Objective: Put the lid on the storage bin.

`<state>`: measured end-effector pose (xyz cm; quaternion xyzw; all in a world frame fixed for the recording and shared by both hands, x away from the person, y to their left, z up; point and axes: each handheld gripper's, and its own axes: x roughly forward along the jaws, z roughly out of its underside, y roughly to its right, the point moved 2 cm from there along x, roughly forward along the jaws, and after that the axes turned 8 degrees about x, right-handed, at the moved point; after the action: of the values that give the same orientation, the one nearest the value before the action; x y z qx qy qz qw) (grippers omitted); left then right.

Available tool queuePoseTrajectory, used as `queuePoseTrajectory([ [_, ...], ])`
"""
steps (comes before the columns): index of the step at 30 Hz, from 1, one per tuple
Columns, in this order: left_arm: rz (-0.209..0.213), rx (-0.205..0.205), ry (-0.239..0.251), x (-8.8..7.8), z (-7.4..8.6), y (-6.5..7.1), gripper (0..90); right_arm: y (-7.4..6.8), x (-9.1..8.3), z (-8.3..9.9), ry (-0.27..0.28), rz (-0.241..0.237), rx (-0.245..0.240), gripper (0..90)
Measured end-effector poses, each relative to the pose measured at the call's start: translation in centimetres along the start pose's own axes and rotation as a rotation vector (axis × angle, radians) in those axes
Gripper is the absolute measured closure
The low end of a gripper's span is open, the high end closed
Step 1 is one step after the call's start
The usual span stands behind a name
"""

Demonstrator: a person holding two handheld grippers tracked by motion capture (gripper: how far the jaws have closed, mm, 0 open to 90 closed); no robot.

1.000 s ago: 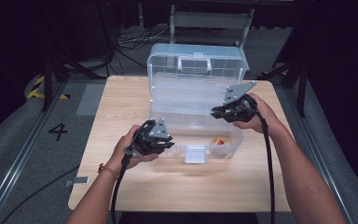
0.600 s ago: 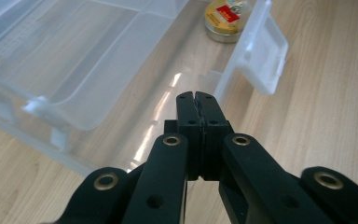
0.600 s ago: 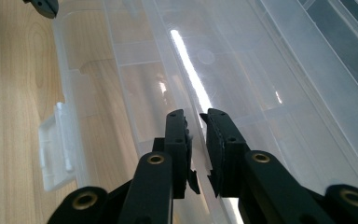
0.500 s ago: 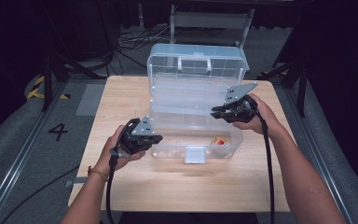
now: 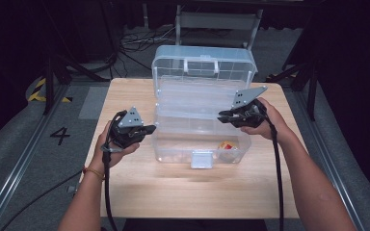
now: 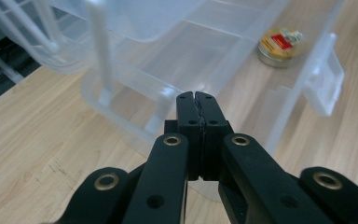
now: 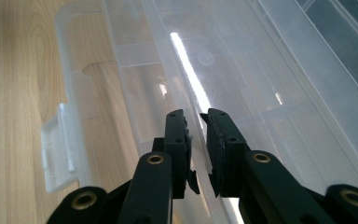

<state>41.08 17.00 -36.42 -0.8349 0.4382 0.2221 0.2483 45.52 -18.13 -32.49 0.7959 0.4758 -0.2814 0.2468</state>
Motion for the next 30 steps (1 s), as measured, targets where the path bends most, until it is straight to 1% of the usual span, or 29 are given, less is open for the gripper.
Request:
queuePoseTrajectory([
  [1,-0.006,-0.015,0.012,-0.1,0.0,-0.4,90.0,0.0,0.0,0.0,0.000,0.000,-0.002,79.1],
  [2,-0.016,-0.020,0.022,-0.1,-0.1,-0.8,90.0,0.0,0.0,0.0,0.001,0.000,-0.002,79.1],
  [3,-0.016,-0.020,0.022,-0.1,-0.1,-0.8,90.0,0.0,0.0,0.0,0.001,0.000,-0.002,79.1],
  [4,-0.020,-0.038,0.032,-0.1,-0.2,-1.5,90.0,-0.1,0.0,0.0,0.001,0.001,-0.001,79.1],
  [5,-0.020,-0.041,0.039,0.0,-0.3,-1.8,90.0,-0.1,0.0,0.0,0.001,0.002,-0.001,79.1],
  [6,-0.020,-0.041,0.039,0.0,-0.3,-1.8,90.0,-0.1,0.0,0.0,0.001,0.002,-0.001,79.1],
  [7,-0.033,-0.057,0.050,0.1,-0.4,-2.2,90.0,-0.1,0.0,0.0,0.002,0.003,-0.003,79.0],
  [8,-0.037,-0.056,0.055,0.2,-0.5,-2.4,90.0,-0.1,0.0,0.1,0.002,0.002,-0.004,79.0],
  [9,-0.033,-0.063,0.056,0.3,-0.6,-2.6,90.0,-0.1,0.0,0.1,0.002,0.003,-0.005,79.0],
  [10,-0.043,-0.069,0.061,0.4,-0.8,-2.8,90.0,-0.2,0.0,0.1,0.001,0.002,-0.003,79.0],
  [11,-0.038,-0.071,0.062,0.5,-0.9,-3.0,90.0,-0.2,0.0,0.1,0.002,0.003,-0.005,79.0],
  [12,-0.038,-0.071,0.062,0.5,-0.9,-3.0,90.0,-0.2,0.0,0.1,0.002,0.002,-0.005,79.0],
  [13,-0.042,-0.075,0.068,0.7,-1.2,-3.5,90.0,-0.3,0.0,0.2,0.001,0.001,-0.005,79.0],
  [14,-0.042,-0.075,0.068,0.7,-1.2,-3.5,90.0,-0.3,0.0,0.2,0.001,0.001,-0.005,79.0],
  [15,-0.057,-0.075,0.073,0.8,-1.4,-3.9,90.0,-0.3,0.0,0.2,0.001,0.002,-0.006,79.0],
  [16,-0.051,-0.089,0.077,0.9,-1.6,-4.1,90.0,-0.3,0.0,0.2,0.001,0.003,-0.006,79.0],
  [17,-0.054,-0.082,0.077,1.0,-1.8,-4.5,90.0,-0.3,0.0,0.2,0.000,0.003,-0.009,78.9],
  [18,-0.056,-0.097,0.085,1.1,-2.0,-4.6,90.0,-0.3,0.0,0.2,0.000,0.003,-0.009,79.0],
  [19,-0.058,-0.102,0.095,1.2,-2.2,-4.8,90.0,-0.4,0.0,0.2,0.001,0.003,-0.008,78.9],
  [20,-0.057,-0.106,0.097,1.2,-2.3,-5.0,90.0,-0.4,0.0,0.3,-0.001,0.003,-0.007,78.9],
  [22,-0.070,-0.106,0.104,1.4,-2.7,-5.5,90.0,-0.4,0.0,0.3,0.001,0.005,-0.008,78.9],
  [23,-0.065,-0.116,0.113,1.5,-2.9,-5.6,90.0,-0.4,0.0,0.3,0.000,0.005,-0.008,78.9],
  [25,-0.080,-0.114,0.116,1.6,-3.3,-6.0,90.0,-0.4,0.0,0.3,0.000,0.006,-0.008,78.7],
  [27,-0.078,-0.131,0.130,1.7,-3.8,-6.4,90.0,-0.5,0.0,0.3,0.000,0.006,-0.010,78.7],
  [28,-0.088,-0.126,0.136,1.7,-4.0,-6.6,90.0,-0.5,0.0,0.3,0.001,0.008,-0.010,78.6],
  [29,-0.088,-0.138,0.148,1.7,-4.3,-6.7,90.0,-0.5,0.0,0.3,0.001,0.009,-0.010,78.6],
  [30,-0.091,-0.139,0.158,1.7,-4.5,-6.9,90.0,-0.5,0.0,0.4,0.002,0.009,-0.009,78.6],
])
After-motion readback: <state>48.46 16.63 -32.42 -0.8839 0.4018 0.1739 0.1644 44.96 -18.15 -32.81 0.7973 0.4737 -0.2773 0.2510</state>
